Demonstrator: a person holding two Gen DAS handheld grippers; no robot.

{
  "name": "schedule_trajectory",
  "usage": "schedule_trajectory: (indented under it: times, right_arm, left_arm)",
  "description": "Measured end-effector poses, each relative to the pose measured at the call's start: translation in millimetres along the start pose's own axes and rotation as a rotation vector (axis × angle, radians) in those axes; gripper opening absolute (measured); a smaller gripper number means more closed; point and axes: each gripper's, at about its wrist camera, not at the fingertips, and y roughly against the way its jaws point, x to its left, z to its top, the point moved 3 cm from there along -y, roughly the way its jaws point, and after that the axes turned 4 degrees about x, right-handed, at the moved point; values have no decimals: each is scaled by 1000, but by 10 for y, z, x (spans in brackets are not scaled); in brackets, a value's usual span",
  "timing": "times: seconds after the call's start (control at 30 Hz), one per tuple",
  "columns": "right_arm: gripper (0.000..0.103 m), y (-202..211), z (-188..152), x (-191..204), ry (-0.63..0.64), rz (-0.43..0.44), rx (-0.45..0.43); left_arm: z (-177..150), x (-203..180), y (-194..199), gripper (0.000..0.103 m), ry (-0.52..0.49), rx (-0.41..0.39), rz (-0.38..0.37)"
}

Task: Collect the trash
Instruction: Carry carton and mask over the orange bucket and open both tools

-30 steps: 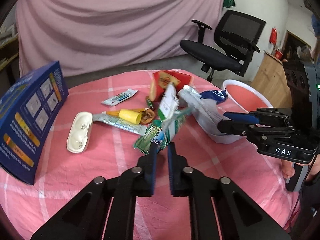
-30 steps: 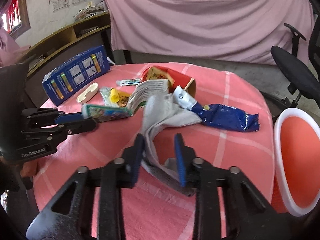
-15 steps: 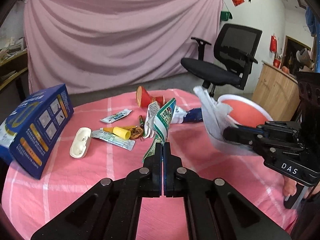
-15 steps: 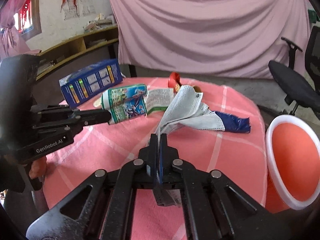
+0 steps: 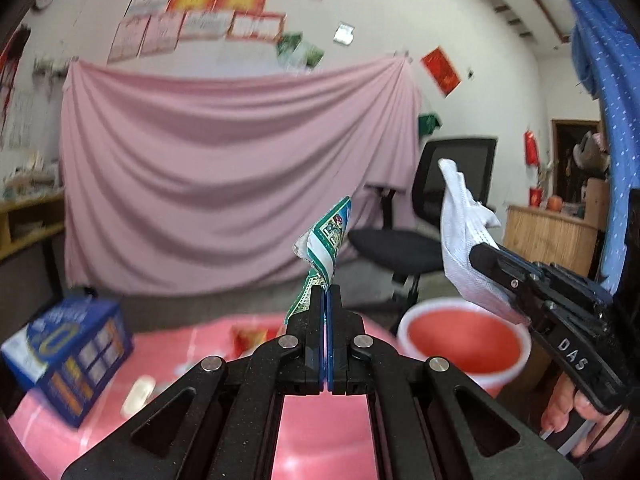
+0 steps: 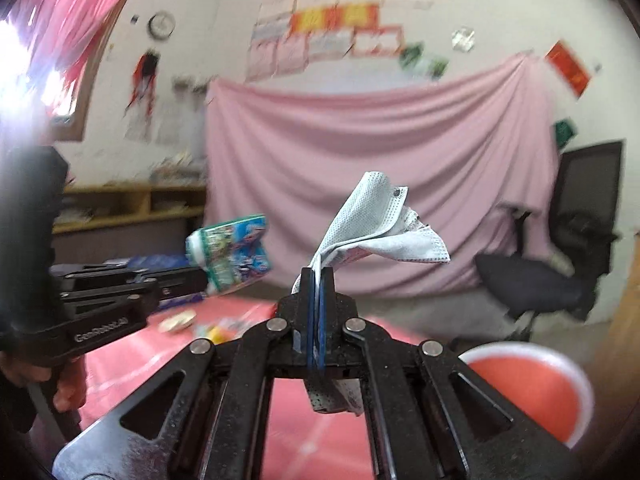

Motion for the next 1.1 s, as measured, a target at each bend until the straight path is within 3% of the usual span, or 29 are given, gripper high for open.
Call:
schedule_trajectory:
  times: [0.17, 0.27, 0.4, 0.6, 0.83, 1.1]
  right_arm:
    - [20, 40, 62, -432, 1, -140, -62]
    - [20, 62, 12, -705, -27, -207, -61]
    - [20, 137, -114, -1036, -86, -261, -24]
    - [20, 63, -399, -1401, -169, -296, 102]
    - [21, -140, -791, -1705, -268, -301, 282]
    - [24, -233, -1029, -1962, -379, -301, 379]
  left_arm:
    - [232, -468, -288, 0, -65, -74, -63]
    - [264, -748, -567, 0, -92, -59, -114]
    - [210, -1130, -1022, 0, -108, 11, -183]
    - [78, -1463, -1582, 0, -90, 150, -252]
    - [-59, -1521, -2060, 0, -10, 330, -296]
    - [-167, -1520, -2367, 0, 28, 459, -299]
